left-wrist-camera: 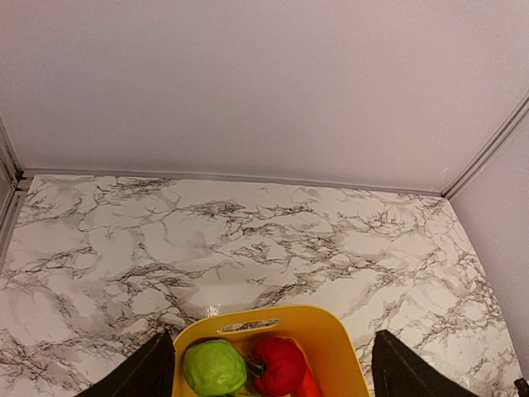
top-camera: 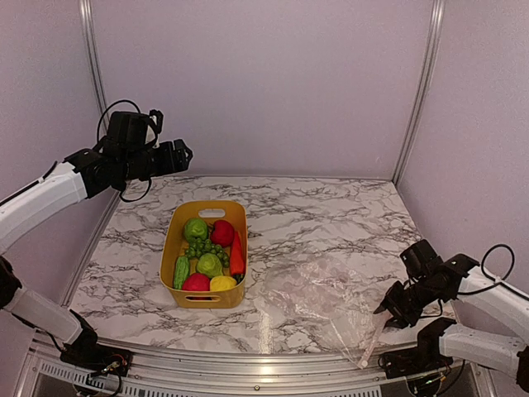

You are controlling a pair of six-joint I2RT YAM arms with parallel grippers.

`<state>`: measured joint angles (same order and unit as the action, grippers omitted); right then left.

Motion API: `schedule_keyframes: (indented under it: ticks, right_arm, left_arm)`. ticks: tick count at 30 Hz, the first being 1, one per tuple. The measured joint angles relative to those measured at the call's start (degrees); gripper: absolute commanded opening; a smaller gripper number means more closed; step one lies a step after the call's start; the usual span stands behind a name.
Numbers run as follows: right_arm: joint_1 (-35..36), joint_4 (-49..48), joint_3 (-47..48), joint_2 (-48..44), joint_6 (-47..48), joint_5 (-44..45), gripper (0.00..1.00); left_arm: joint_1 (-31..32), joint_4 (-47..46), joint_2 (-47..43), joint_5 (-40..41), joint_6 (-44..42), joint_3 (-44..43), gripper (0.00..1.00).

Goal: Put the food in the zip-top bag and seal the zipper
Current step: Pick up the zipper food storage bag from the corner of the board, then set the zipper food storage bag at the center of the board.

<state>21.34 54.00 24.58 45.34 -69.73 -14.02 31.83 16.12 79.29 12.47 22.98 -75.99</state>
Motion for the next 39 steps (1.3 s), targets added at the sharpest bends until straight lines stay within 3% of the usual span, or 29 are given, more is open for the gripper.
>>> schedule_keyframes:
  ticks: [8, 18, 19, 26, 34, 39]
  right_arm:
    - [-1.36, -4.85, -2.91, -0.37, -0.17, -2.05, 0.37]
    - [-1.40, -8.50, -4.31, -1.40, -0.11, -2.75, 0.04]
    - [-1.40, -8.00, -2.60, -1.11, 0.63, -2.08, 0.00]
    - [-1.38, -7.85, 20.72, 8.26, 10.71, 4.28, 0.00]
    - [2.75, -6.64, 53.07, 27.19, 34.36, 17.11, 0.00]
    - [7.04, -6.51, 61.66, 32.74, 44.19, 21.22, 0.00]
  left_arm:
    - [0.00, 0.07, 0.00, 0.04, 0.17, 0.00, 0.84]
    - [0.00, 0.39, -0.90, 0.02, 0.20, 0.00, 0.81]
    - [0.00, 0.37, -0.96, -0.02, 0.24, 0.00, 0.80]
    - [0.33, -0.17, -0.04, -3.54, 0.68, -0.83, 0.74]
    - [3.65, 0.68, 6.36, -8.48, 0.44, -10.01, 0.71]
    - [7.91, 0.42, 8.81, -10.38, 2.58, -13.03, 0.70]
